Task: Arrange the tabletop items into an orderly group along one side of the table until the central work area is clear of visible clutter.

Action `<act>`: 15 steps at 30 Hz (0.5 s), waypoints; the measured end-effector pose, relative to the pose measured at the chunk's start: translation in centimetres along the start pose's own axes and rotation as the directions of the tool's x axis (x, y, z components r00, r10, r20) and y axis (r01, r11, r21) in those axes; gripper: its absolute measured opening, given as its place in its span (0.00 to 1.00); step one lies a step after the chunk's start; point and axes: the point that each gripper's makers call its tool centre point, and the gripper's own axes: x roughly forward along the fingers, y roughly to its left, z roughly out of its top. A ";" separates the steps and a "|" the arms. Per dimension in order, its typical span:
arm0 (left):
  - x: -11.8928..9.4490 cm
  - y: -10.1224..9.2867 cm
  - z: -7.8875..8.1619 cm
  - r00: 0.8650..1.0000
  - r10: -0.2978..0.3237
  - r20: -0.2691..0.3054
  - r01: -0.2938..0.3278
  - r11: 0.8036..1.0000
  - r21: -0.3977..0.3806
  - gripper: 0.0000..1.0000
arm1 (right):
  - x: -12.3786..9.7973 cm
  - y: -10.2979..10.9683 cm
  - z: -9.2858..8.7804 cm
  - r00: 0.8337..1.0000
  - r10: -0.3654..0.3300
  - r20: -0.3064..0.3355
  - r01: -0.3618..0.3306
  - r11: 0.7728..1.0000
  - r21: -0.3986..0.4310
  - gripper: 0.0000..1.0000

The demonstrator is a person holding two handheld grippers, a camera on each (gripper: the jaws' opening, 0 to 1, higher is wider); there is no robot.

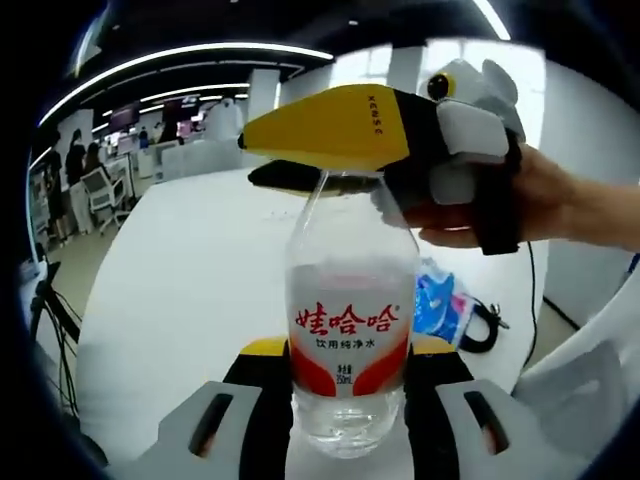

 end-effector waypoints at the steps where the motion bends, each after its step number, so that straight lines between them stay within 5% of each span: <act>1: -0.2 -0.2 -0.2 1.000 -0.006 0.001 0.006 1.000 -0.009 0.39 | 0.0 0.1 -0.2 1.000 0.003 -0.015 -0.003 1.000 0.003 0.23; 6: -1.0 -0.6 -0.5 1.000 -0.004 0.014 0.004 1.000 -0.019 0.39 | 0.5 1.0 -0.7 0.998 0.048 -0.052 -0.050 0.998 -0.036 0.23; 11: -1.9 -0.9 -1.0 1.000 0.004 0.004 -0.004 1.000 -0.009 0.43 | 0.2 2.0 -2.2 0.988 0.097 -0.117 -0.120 0.971 -0.208 0.23; 15: -2.1 -0.9 -1.5 1.000 0.010 -0.010 -0.010 1.000 -0.019 0.50 | -0.1 1.2 -2.4 0.986 0.107 -0.126 -0.131 0.970 -0.203 0.23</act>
